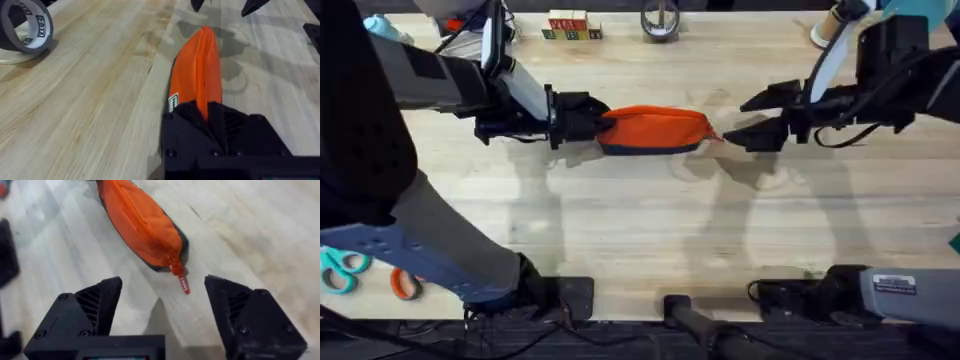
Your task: Unzip the bag, pick up the pens from the table one at a time and place them inside, then zip the bag closed.
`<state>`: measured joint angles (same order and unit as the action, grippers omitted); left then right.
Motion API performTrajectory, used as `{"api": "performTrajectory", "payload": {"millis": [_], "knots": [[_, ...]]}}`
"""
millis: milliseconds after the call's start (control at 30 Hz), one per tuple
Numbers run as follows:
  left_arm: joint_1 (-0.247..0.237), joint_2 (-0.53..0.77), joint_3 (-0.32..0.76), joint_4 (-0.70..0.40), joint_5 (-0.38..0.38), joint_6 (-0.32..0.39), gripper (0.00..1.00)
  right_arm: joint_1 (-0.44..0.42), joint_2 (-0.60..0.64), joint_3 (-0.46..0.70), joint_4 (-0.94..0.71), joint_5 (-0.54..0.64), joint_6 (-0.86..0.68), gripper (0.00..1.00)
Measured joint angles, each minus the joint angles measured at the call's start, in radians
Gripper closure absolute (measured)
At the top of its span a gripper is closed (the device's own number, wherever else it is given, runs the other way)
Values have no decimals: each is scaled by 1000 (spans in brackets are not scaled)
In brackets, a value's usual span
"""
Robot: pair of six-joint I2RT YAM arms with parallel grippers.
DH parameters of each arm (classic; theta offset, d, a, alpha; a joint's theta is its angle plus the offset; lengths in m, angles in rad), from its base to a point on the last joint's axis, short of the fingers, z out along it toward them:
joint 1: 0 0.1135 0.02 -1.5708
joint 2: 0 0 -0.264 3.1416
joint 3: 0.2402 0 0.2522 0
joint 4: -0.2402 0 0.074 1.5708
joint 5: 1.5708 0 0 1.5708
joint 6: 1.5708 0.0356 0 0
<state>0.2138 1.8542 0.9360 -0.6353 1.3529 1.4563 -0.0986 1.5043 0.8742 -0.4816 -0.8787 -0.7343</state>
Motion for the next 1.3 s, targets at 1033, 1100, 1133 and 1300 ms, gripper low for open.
{"api": "performTrajectory", "payload": {"millis": [1033,1100,1133,1300], "knots": [[0,0,0,0,0,0,959,0,164,6,106,3,-262,22],[0,0,0,0,0,0,959,0,181,6,115,2,-263,21],[0,0,0,0,0,0,959,0,189,6,121,3,-263,22],[0,0,0,0,0,0,959,0,217,6,146,-2,-265,23]]}}
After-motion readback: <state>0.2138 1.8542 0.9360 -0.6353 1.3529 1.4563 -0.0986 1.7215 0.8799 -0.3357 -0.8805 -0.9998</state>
